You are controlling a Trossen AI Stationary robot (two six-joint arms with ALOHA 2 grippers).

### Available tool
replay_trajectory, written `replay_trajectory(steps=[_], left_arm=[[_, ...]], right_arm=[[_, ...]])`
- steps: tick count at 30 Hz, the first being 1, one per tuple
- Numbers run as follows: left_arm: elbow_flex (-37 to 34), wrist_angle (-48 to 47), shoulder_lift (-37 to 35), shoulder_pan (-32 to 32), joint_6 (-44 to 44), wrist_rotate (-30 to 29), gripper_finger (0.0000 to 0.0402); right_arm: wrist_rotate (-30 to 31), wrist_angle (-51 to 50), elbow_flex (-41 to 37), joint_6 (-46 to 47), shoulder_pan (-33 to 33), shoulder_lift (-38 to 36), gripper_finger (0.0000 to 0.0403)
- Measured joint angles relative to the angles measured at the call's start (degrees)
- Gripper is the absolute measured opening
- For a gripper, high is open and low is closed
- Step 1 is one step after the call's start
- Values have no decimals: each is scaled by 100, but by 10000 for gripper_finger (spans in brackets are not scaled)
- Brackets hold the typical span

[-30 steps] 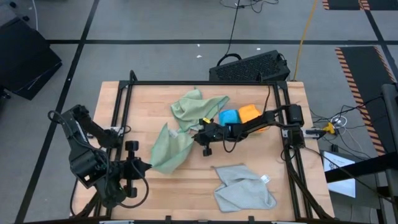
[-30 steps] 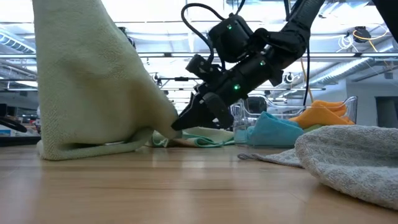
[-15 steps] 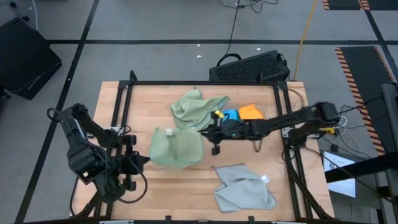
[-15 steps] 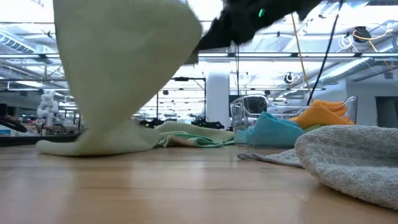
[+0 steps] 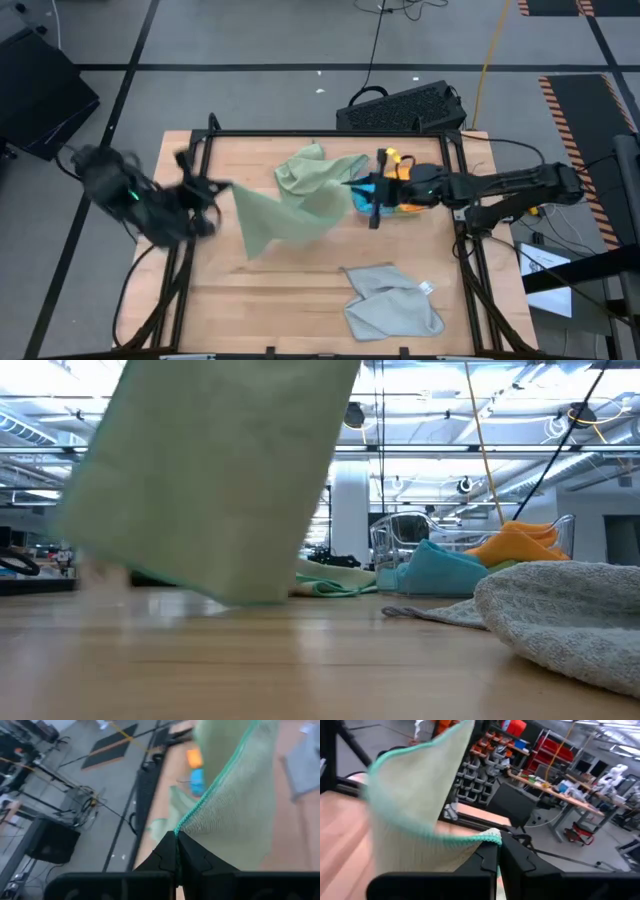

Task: Fold microfiber towels
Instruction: Fold the left light green microfiber cloth

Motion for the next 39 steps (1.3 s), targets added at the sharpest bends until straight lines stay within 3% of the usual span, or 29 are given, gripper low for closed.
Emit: replay_trajectory(steps=[6, 8, 13, 23, 33, 39], left_arm=[[2, 53, -944, 838, 461, -250, 11], [2, 178, -1164, 963, 324, 115, 13], [-7, 270, -1379, 863, -439, 1687, 4], [-1257, 1281, -549, 146, -1639, 3088, 4], [-2094, 2135, 530, -1236, -3369, 3273, 4], [-2159, 3412, 1200, -1925, -3727, 3329, 13]], right_arm=[[-36, -79, 76, 63, -570, -387, 1], [-199, -212, 166, 146, -663, -449, 1], [-341, -605, 284, 351, -531, -484, 0], [-630, -1075, 286, 1147, 646, -141, 0], [-941, -1170, -31, 2708, 1911, 846, 0], [-922, -362, -31, 3381, 2464, 1584, 0]])
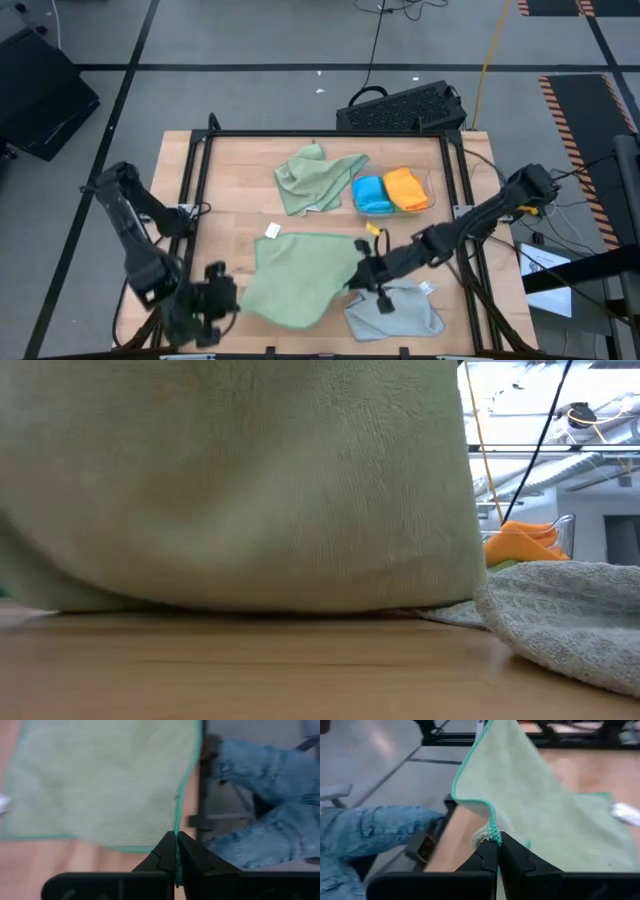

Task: Fold microfiber towels
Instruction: Fold the left light green microfiber cloth

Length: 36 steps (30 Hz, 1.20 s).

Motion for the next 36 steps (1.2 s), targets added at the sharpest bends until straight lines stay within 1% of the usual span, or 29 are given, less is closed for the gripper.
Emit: replay_trajectory(steps=[2, 5, 8, 9, 11, 14, 16, 20, 22, 24, 25, 29, 32, 34, 36], left_arm=[[2, 362, 250, -186, -75, -156, 8], [-1, 1016, 633, -358, -123, -157, 4], [-1, 1925, 956, -471, 183, 66, 12], [-1, 2126, 1037, -494, 308, 57, 14], [-1, 2233, 1144, -494, 488, -135, 11], [-1, 1889, 1223, -398, 572, -479, 4], [-1, 1476, 1263, -283, 425, -575, 7], [-1, 88, 1284, -116, -388, -576, 11], [-18, -590, 1284, -57, -931, -571, 5], [-139, -894, 1284, -19, -1413, -533, 4], [-223, -946, 1284, -11, -1594, -436, 6], [-557, -940, 1284, -20, -2233, 167, 15], [-817, -939, 1284, -18, -2554, 220, 7], [-1001, -880, 1284, -2, -2649, 203, 4], [-1195, -668, 1284, 39, -2661, 172, 8]], right_arm=[[21, 92, 0, 201, 144, 223, 0], [353, -106, 0, 609, 375, 424, 0], [620, -528, 0, 1084, 618, 413, 0], [620, -645, 0, 1245, 688, 390, 0], [616, -872, 0, 1527, 841, 341, 0], [589, -1119, 2, 1800, 921, 330, 0], [603, -1477, 0, 1971, 929, 337, 0], [683, -1913, 0, 2058, 758, 398, 0], [953, -2018, -1, 1907, 628, 393, 0], [1264, -2042, 2, 1657, 458, 385, 0], [1370, -2070, 1, 1498, 354, 387, 0], [1460, -2010, 0, 911, -196, 371, 3], [1152, -2182, 0, 766, -536, 374, 3], [899, -2352, 0, 737, -634, 374, 4], [809, -2526, 0, 736, -654, 374, 4]])
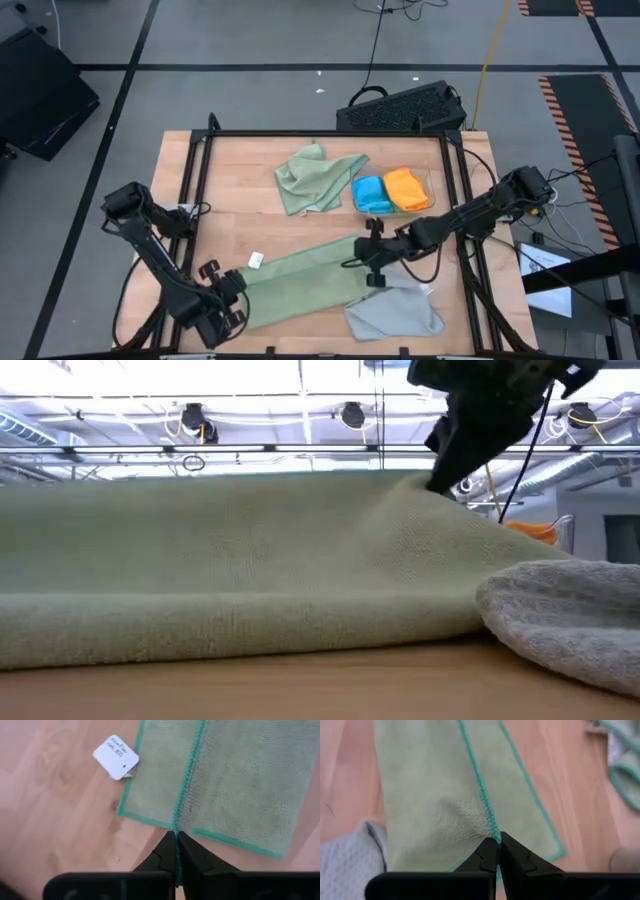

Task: Fold microfiber towels
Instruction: Fold the left light green microfiber cloth

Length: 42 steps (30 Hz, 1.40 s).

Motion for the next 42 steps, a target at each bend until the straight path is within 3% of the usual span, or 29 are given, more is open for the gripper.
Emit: replay_trajectory(steps=[8, 17, 22, 27, 34, 39, 42], left_arm=[[-553, 953, 0, 218, 353, -16, 6], [-582, 861, 0, 260, 506, 98, 19], [-582, 895, 0, 327, 529, -148, 12], [-582, 900, 0, 450, 494, -118, 22], [-582, 554, -10, 627, 512, 91, 82], [-547, 470, -251, 654, 516, 282, 107], [-460, 660, -376, 458, 517, -120, 110]], right_arm=[[249, -149, -46, -64, -161, 20, 5], [223, 415, -509, -216, -484, 20, 6], [255, 478, -522, -415, -564, 20, 14], [425, 548, -525, -473, -592, 20, 64], [694, 619, -525, -560, -590, -2, 159], [496, 563, -525, -531, -464, -2, 174], [345, 541, -531, -444, -245, -2, 166]])
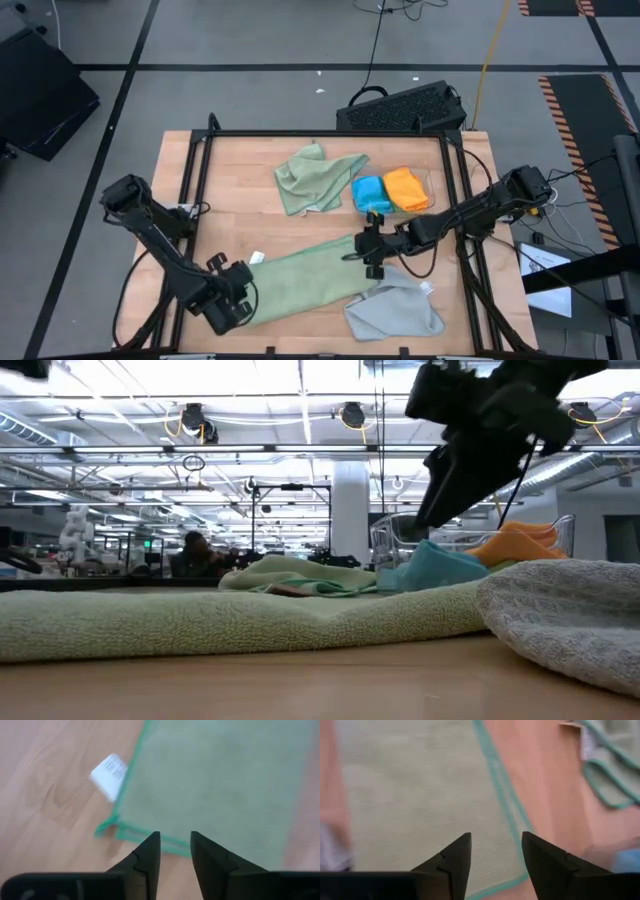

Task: Fold microfiber towels
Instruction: Fold the left light green microfiber cloth

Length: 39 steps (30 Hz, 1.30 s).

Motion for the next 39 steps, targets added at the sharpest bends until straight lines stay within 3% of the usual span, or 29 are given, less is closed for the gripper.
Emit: replay_trajectory(steps=[6, 12, 16, 20, 28, 34, 39], left_arm=[[24, 986, 146, -536, 181, -754, 111], [27, 1813, 655, -792, -45, -868, 121], [17, 1649, 893, -759, -1098, -313, 122], [17, 992, 934, -749, -2313, 242, 122], [17, 580, 868, -734, -3931, -152, 128], [17, -113, 820, -299, -4534, 211, 188], [-6, -197, 809, 93, -4460, 383, 244]], right_arm=[[34, 226, 0, 94, 573, 0, 153], [228, 532, 0, 336, 929, 0, 150], [659, 551, 0, 467, 1020, 0, 150], [673, 811, -2, 298, 999, 20, 150], [818, 1802, -2, -824, 699, 20, 150], [667, 1906, -2, -1649, 452, 48, 150], [258, 1988, -2, -2030, 274, 50, 150]])
